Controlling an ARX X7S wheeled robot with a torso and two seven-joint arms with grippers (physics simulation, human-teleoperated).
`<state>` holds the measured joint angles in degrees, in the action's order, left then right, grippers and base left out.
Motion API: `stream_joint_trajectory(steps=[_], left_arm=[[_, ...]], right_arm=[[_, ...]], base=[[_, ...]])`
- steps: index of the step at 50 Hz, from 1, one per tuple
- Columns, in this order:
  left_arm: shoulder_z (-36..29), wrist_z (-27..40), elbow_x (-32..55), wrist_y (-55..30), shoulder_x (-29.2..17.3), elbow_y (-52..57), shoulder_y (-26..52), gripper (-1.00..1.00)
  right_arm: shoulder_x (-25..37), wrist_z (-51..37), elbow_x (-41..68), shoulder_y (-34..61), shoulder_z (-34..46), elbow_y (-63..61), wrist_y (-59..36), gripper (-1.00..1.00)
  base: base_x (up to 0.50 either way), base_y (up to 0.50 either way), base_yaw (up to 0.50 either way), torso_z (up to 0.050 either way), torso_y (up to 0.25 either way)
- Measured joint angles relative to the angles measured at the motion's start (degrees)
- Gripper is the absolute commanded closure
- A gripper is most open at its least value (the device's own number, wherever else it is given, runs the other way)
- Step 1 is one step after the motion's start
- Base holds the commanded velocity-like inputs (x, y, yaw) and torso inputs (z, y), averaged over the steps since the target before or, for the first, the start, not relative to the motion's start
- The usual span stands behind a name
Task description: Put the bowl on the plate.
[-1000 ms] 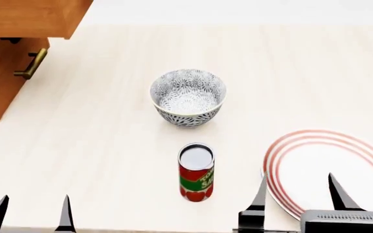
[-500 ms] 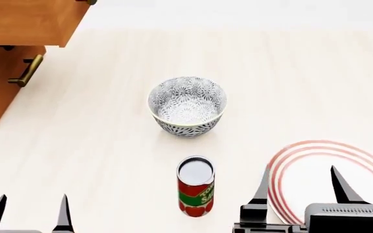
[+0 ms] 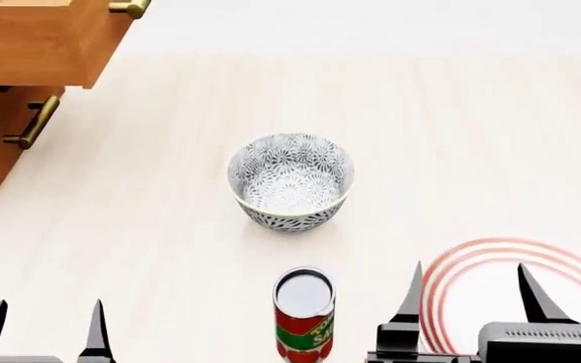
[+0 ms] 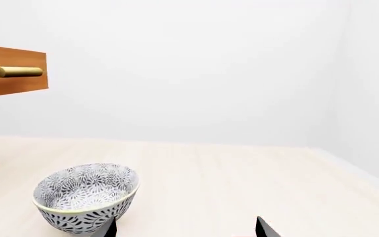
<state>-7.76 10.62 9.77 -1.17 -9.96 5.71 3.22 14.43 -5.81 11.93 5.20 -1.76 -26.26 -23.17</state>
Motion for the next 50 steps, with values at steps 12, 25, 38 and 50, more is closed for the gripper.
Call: stream_joint_trajectory(steps=[12,25,38,50], left_arm=[[-0.37,0.42,0.33,0.04,-0.36,0.24,-0.08,-1.00],[-0.83,0.82,0.59,0.17,-0.70,0.23,-0.10,-1.00],[-1.21,1.23,0.86,0.27,-1.06,0.24,-0.13,-1.00],[-1.60,1.59,1.05,0.40,-1.33,0.18,-0.10,-1.00]], right_arm=[[0.32,-0.13,0.28,-0.27,0.10,0.02,0.54,-1.00],[0.68,-0.44,0.69,-0.59,0.08,-0.43,0.53,-1.00],[0.94,-0.70,1.25,-0.87,-0.01,-0.79,0.59,-1.00],[1.06,-0.92,1.70,-1.18,-0.10,-0.61,1.03,-1.00]], base=[[0.16,0.00,0.00,0.000,0.000],[0.17,0.00,0.00,0.000,0.000],[0.17,0.00,0.00,0.000,0.000],[0.17,0.00,0.00,0.000,0.000]])
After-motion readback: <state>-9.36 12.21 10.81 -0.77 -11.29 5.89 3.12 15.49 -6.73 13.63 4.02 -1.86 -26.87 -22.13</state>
